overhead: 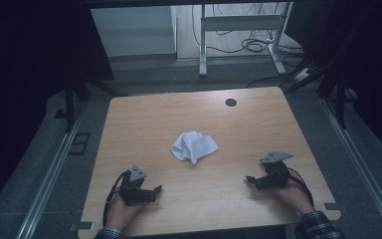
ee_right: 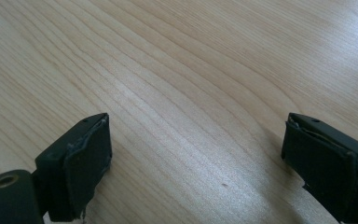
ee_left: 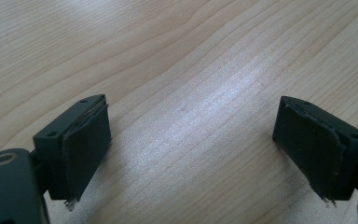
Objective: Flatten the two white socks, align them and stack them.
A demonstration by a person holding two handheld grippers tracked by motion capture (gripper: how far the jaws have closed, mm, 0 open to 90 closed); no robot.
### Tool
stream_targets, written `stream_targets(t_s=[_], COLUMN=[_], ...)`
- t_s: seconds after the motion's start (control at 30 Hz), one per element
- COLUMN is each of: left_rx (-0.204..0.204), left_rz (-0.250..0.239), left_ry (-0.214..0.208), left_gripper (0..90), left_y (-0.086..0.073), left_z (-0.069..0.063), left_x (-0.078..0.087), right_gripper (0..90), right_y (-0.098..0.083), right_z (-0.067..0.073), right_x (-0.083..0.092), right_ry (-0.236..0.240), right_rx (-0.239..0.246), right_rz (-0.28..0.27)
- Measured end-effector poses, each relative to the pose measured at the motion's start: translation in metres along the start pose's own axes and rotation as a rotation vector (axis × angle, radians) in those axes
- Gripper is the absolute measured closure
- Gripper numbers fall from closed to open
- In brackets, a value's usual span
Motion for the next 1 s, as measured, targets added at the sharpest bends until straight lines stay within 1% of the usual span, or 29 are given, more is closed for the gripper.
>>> stream_targets(t_s=[0.2, 0.57, 0.6, 0.63, 0.67, 0.73, 0.8, 0.83, 0.9, 0.93, 1.0], left_rx=[0.000, 0.004, -0.001, -0.001, -0.001, -0.001, 0.000, -0.001, 0.000, -0.001, -0.001], left_rz=[0.000, -0.004, 0.001, 0.001, 0.000, 0.000, 0.000, 0.000, 0.000, 0.000, 0.001], left_ry=[0.000, 0.000, -0.001, -0.001, -0.001, -0.001, -0.001, -0.001, 0.000, -0.001, -0.001], left_gripper=[11.1, 11.1, 11.1, 11.1, 11.1, 11.1, 11.1, 11.1, 11.1, 11.1, 11.1], left_y=[0.0000, 0.0003, 0.0000, 0.0000, 0.0000, 0.0000, 0.0000, 0.0000, 0.0000, 0.0000, 0.0000], left_z=[0.0000, -0.0003, 0.0000, 0.0000, 0.0000, 0.0000, 0.0000, 0.0000, 0.0000, 0.0000, 0.0000], left_x=[0.0000, -0.0003, 0.0001, 0.0001, 0.0001, 0.0001, 0.0000, 0.0001, 0.0000, 0.0001, 0.0001], right_gripper=[7.8, 7.1, 7.1, 7.1, 7.7, 10.4, 11.0, 14.1, 15.5, 17.6, 18.0], right_y=[0.0000, 0.0004, 0.0010, 0.0010, 0.0019, 0.0023, 0.0030, 0.0039, 0.0046, 0.0065, 0.0093], right_z=[0.0001, 0.0023, 0.0029, 0.0029, 0.0039, 0.0033, 0.0029, 0.0023, 0.0021, 0.0023, 0.0033], right_x=[0.0001, 0.0001, -0.0002, -0.0002, -0.0002, 0.0003, 0.0001, 0.0010, 0.0008, 0.0015, 0.0018], right_ry=[-0.003, -0.012, -0.019, -0.019, -0.014, -0.028, -0.031, -0.032, -0.033, -0.025, -0.019], right_rx=[-0.001, -0.013, -0.027, -0.027, -0.038, -0.046, -0.055, -0.067, -0.067, -0.078, -0.087], right_rz=[0.000, 0.031, 0.040, 0.040, 0.046, 0.057, 0.058, 0.069, 0.066, 0.069, 0.065])
Point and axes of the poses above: each handheld gripper's, and its own axes: x roughly backward along the jaws, y roughly out of its top, z roughly to its left, the point moved 10 cm from there along -x, roughly forward along the jaws, and after that the axes turned 8 degrees about -z, right-handed, at the moved point
